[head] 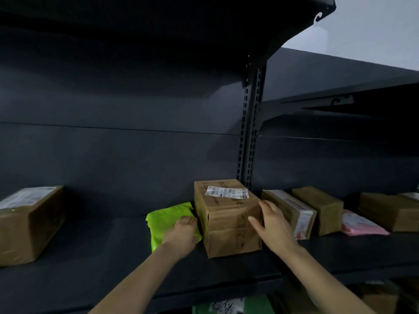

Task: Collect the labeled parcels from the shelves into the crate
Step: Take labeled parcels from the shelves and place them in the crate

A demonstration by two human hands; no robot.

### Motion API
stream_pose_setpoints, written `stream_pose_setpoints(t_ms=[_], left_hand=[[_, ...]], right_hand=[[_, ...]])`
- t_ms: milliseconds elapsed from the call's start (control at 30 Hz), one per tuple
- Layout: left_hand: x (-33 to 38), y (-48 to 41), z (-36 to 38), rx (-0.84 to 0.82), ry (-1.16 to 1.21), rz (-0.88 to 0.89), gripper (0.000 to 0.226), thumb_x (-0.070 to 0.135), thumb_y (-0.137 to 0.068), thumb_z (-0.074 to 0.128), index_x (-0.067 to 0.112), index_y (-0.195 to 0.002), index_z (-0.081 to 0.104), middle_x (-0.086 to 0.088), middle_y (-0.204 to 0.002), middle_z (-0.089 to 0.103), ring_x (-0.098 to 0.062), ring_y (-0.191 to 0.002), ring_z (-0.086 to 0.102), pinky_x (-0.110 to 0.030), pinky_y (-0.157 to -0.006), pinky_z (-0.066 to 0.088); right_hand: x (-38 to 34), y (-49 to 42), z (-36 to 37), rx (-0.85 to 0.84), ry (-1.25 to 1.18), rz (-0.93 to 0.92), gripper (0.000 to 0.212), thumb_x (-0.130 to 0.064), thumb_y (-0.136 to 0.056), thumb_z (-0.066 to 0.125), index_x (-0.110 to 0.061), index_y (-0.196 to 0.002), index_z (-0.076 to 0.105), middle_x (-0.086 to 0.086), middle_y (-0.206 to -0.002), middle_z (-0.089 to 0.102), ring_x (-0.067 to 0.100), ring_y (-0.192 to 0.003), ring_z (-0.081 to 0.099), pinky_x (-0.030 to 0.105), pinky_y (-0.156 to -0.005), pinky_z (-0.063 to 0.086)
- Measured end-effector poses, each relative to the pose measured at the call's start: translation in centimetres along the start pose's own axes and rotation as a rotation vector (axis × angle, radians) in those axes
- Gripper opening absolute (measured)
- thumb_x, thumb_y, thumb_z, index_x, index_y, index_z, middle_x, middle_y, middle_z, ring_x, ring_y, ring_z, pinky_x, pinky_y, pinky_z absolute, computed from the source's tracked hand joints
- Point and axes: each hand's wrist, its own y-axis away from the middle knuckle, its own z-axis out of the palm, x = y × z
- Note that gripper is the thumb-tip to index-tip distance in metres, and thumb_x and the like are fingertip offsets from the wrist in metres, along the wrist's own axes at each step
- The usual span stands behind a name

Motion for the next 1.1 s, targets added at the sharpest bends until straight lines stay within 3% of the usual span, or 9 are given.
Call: stream_pose_setpoints(t_ms=[133,267,367,500,633,767,933,1100], left_hand=[[0.1,-1.6,0.9,-0.088,-0.088,-0.018,0.071,0.035,-0.087,0.055,0.014,-0.146,0.022,-0.009,-0.153,0.019,-0.025,-0.143,0.017,-0.035,-0.114,0.025],[0.0,-2.4,1.3,-0.141,-0.196,-0.063,0.077,0.043,-0.084,0.056,0.020,-0.147,0.019,-0.013,-0.152,0.019,-0.029,-0.142,0.017,-0.038,-0.113,0.025],[-0.1,-2.9,1.0,-0.183,-0.269,-0.088,0.063,0.037,-0.089,0.051,0.025,-0.145,0.027,-0.015,-0.149,0.024,-0.031,-0.138,0.025,-0.040,-0.108,0.033],[0.1,-3.3,0.4,-0.218,-0.377,-0.122,0.039,0.019,-0.095,0.042,0.013,-0.133,0.046,-0.016,-0.136,0.043,-0.032,-0.127,0.041,-0.042,-0.099,0.043],[-0.2,-3.1,0.0,-0.169,-0.404,-0.159,0.036,0.005,-0.094,0.037,0.013,-0.127,0.052,-0.012,-0.130,0.054,-0.029,-0.121,0.052,-0.038,-0.095,0.045],[-2.3,-1.9,-0.8,-0.006,-0.177,-0.302,0.034,0.007,-0.093,0.039,0.017,-0.124,0.048,-0.008,-0.123,0.059,-0.028,-0.112,0.058,-0.037,-0.088,0.047],[-4.4,0.6,-3.0,0.500,0.381,-0.428,0.012,0.013,-0.093,0.046,0.003,-0.100,0.045,-0.021,-0.092,0.062,-0.039,-0.091,0.059,-0.037,-0.069,0.041],[-5.9,3.2,-4.6,0.746,0.853,-0.499,0.005,0.006,-0.091,0.046,0.009,-0.088,0.044,-0.006,-0.071,0.052,-0.024,-0.071,0.049,-0.033,-0.059,0.036]], right_hand=[[0.8,-2.2,0.4,0.014,-0.115,0.116,0.058,-0.039,-0.095,0.044,-0.006,-0.141,0.031,0.011,-0.142,0.041,0.022,-0.131,0.037,0.030,-0.105,0.033],[1.1,-4.0,0.8,-0.035,-0.189,0.138,0.059,-0.042,-0.096,0.039,-0.011,-0.144,0.026,0.009,-0.145,0.038,0.022,-0.133,0.036,0.032,-0.106,0.032],[1.1,-4.7,1.2,-0.095,-0.269,0.055,0.054,-0.044,-0.095,0.037,-0.023,-0.144,0.029,0.003,-0.145,0.037,0.019,-0.131,0.038,0.031,-0.105,0.033],[1.3,-5.0,2.0,-0.144,-0.303,0.012,0.055,-0.052,-0.090,0.042,-0.028,-0.139,0.037,0.002,-0.145,0.035,0.017,-0.130,0.038,0.029,-0.103,0.034],[0.9,-4.8,2.3,-0.191,-0.363,-0.042,0.064,-0.053,-0.082,0.057,-0.030,-0.138,0.037,-0.002,-0.146,0.031,0.016,-0.131,0.034,0.029,-0.104,0.033],[0.2,-4.4,2.7,-0.177,-0.404,-0.086,0.069,-0.053,-0.077,0.064,-0.027,-0.136,0.040,-0.002,-0.144,0.034,0.016,-0.131,0.035,0.029,-0.106,0.034],[-0.9,-4.4,3.1,-0.183,-0.413,-0.103,0.071,-0.055,-0.076,0.063,-0.025,-0.136,0.041,0.001,-0.146,0.033,0.018,-0.132,0.034,0.030,-0.107,0.032],[-3.8,-4.0,2.8,-0.117,-0.247,-0.226,0.069,-0.056,-0.082,0.054,-0.020,-0.139,0.039,0.000,-0.153,0.020,0.018,-0.141,0.018,0.034,-0.115,0.021]])
